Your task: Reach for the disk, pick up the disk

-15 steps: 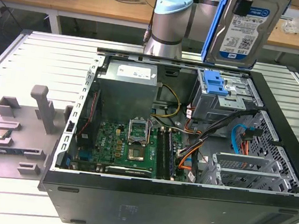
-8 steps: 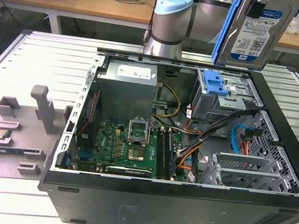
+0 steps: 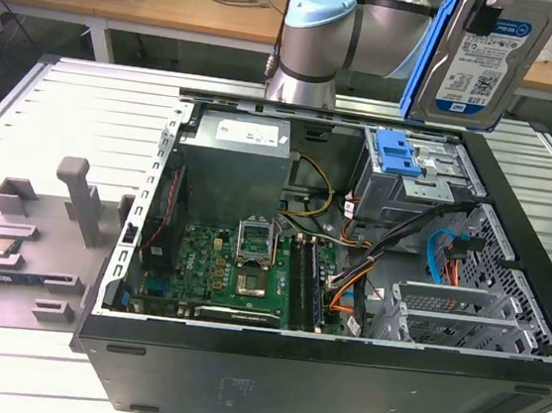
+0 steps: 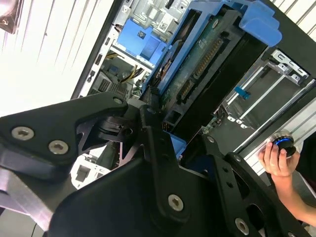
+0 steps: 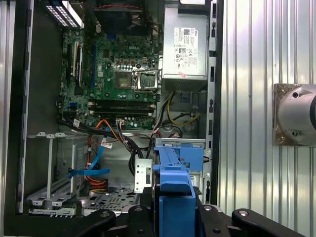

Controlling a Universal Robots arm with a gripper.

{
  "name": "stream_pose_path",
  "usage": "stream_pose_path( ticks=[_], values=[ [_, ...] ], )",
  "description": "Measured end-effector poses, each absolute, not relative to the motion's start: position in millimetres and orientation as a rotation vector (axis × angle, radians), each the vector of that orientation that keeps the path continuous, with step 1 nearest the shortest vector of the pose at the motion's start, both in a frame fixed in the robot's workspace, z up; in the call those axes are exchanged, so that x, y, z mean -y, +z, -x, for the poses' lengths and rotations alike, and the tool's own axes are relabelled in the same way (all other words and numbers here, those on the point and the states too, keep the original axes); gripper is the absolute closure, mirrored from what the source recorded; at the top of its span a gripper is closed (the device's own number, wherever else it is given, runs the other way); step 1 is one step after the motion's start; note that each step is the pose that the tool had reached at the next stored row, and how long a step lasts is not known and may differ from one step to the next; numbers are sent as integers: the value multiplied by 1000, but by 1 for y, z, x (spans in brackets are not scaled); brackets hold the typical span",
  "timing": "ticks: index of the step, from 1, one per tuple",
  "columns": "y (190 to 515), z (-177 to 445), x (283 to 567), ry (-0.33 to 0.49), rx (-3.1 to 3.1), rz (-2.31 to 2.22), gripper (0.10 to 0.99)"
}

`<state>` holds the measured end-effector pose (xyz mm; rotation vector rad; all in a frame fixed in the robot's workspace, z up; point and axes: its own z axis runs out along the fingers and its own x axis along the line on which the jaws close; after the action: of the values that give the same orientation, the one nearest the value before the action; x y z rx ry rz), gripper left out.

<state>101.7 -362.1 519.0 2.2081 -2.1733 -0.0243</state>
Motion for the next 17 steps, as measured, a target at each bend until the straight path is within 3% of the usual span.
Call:
stream_pose_path(
  ticks=[17],
  values=[
    [519,-102,381,-24,2173,-2208,718]
  ],
)
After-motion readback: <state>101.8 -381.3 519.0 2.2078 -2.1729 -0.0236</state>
